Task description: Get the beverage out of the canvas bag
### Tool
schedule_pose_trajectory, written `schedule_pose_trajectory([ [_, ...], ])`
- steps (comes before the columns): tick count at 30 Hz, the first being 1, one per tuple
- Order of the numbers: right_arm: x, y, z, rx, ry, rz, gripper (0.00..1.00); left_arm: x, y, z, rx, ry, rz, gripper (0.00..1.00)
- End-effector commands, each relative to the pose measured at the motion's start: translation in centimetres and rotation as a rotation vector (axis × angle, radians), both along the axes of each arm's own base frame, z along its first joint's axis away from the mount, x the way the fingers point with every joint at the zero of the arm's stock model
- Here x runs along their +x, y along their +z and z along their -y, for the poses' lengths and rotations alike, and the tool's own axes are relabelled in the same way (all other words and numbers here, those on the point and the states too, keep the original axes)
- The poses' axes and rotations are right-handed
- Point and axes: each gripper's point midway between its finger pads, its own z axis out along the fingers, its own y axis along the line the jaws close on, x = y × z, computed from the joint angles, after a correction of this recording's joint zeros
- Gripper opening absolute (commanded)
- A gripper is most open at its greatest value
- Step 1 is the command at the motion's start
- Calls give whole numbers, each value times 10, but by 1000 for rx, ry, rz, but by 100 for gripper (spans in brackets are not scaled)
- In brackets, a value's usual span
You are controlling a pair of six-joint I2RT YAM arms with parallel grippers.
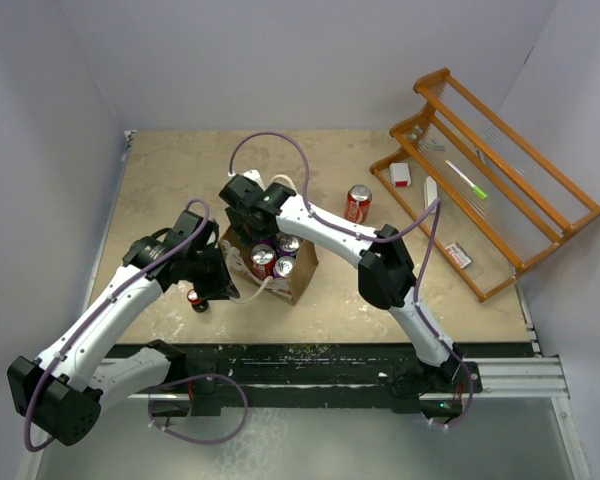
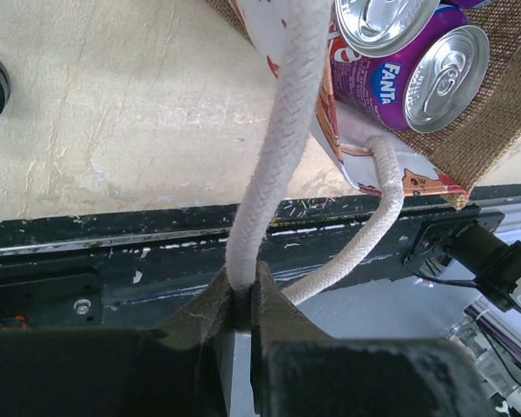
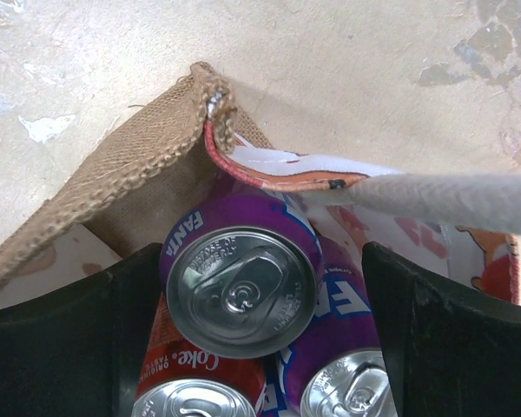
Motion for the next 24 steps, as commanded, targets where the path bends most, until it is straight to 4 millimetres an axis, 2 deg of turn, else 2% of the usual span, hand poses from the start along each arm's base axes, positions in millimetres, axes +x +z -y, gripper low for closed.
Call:
schedule_pose_trajectory([
  [1,3,12,-1,-9,10,31,94,10,8,0,-1,0,50,0],
  [8,5,10,-5,-6,21,30,87,9,8,0,-1,1,49,0],
  [13,5,16,-9,13,30,32,81,9,8,0,-2,-2,48,0],
  [24,7,45,-16,80,47,71,65,8,7,-1,3,-13,48,0],
])
